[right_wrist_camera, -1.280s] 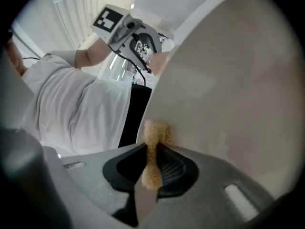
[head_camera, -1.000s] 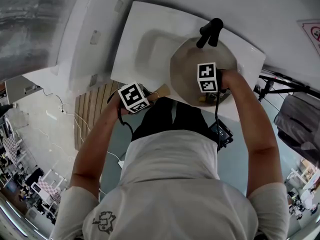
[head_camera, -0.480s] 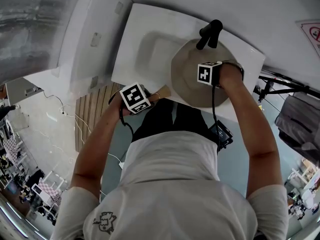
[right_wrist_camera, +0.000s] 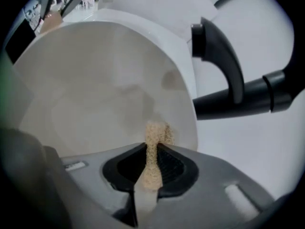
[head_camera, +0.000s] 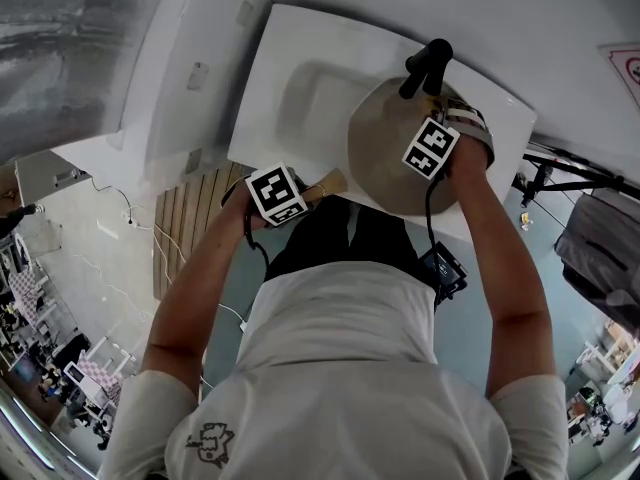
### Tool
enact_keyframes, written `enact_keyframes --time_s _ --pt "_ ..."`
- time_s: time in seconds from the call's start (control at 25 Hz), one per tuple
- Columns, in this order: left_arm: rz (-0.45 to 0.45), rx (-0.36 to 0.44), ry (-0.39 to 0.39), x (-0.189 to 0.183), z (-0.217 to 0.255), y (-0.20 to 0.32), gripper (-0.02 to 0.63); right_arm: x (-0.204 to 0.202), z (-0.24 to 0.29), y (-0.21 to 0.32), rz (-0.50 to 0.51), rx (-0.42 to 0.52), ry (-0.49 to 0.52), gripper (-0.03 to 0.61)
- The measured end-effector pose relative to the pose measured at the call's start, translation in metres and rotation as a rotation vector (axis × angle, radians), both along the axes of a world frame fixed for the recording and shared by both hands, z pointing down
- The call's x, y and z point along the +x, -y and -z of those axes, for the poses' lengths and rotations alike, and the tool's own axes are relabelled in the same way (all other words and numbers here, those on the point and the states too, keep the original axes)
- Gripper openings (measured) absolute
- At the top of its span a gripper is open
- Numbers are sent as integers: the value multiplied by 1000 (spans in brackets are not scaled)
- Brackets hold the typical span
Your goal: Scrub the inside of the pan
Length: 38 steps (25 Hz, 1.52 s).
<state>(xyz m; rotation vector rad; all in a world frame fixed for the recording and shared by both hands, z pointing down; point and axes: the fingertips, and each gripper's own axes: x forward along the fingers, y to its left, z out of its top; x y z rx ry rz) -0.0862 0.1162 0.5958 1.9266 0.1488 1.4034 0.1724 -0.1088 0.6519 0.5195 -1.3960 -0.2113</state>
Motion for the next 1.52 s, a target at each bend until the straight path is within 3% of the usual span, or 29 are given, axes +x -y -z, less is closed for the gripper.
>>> enact_keyframes --time_s 0.24,0.6,0.88,1.16,1.36,1.52 --pt "1 8 -2 2 1 1 153 -41 -12 5 41 47 158 64" --pt "-10 14 23 -2 1 1 153 -111 -21 -30 173 -115 344 66" --pt "-5 13 28 -1 -1 -1 153 -148 -13 -73 252 -306 524 64" --pt "3 3 38 -2 -2 -4 153 -161 -2 -125 247 -592 662 64" --pt "-4 -5 42 -3 -3 -7 153 -154 1 -160 240 -786 663 64" --pt "-1 -4 38 -2 -3 -8 153 -131 -1 -187 223 -952 550 64"
